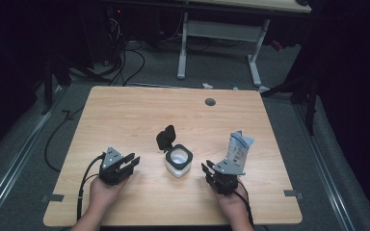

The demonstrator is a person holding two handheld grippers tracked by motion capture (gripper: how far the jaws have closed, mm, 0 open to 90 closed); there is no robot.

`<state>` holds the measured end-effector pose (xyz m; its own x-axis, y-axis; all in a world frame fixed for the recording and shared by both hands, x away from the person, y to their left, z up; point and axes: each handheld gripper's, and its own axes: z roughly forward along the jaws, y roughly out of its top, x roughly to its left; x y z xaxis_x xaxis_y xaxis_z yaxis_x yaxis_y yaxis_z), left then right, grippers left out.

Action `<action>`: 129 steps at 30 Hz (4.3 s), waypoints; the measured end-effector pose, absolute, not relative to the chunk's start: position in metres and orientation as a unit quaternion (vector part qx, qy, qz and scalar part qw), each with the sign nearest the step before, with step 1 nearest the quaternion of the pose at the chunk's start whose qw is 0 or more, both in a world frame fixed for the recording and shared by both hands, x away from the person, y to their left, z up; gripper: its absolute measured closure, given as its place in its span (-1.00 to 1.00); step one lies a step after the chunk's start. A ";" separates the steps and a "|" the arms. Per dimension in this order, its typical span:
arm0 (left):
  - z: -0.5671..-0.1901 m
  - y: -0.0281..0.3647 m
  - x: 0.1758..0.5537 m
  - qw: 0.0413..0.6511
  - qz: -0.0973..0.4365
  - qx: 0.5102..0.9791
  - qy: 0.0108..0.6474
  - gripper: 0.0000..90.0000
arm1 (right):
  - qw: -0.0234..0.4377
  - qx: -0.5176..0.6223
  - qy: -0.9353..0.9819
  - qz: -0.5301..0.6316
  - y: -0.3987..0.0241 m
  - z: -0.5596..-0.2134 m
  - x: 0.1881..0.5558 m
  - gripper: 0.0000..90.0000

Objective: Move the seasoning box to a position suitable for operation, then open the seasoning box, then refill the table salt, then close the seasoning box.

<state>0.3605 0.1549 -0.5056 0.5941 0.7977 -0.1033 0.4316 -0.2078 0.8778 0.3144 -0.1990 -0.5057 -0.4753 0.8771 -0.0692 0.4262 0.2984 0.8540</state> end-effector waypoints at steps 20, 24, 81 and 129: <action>-0.479 0.129 0.384 0.497 0.184 0.743 0.410 0.64 | 0.268 0.415 0.772 0.400 -0.184 -0.512 0.313 0.71; -0.475 0.124 0.387 0.497 0.184 0.743 0.408 0.67 | 0.268 0.414 0.773 0.399 -0.182 -0.512 0.313 0.71; -0.456 0.090 0.379 0.536 0.153 0.737 0.382 0.99 | 0.255 0.380 0.797 0.394 -0.155 -0.521 0.312 1.00; -0.522 0.076 0.337 0.501 0.129 0.767 0.380 0.96 | 0.263 0.389 0.796 0.382 -0.166 -0.521 0.313 0.99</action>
<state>0.3369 0.0764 -0.5221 0.6786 0.7113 -0.1832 0.4537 -0.2097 0.8661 0.3132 -0.1660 -0.5212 -0.5596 0.8197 -0.1222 0.4180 0.4064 0.8124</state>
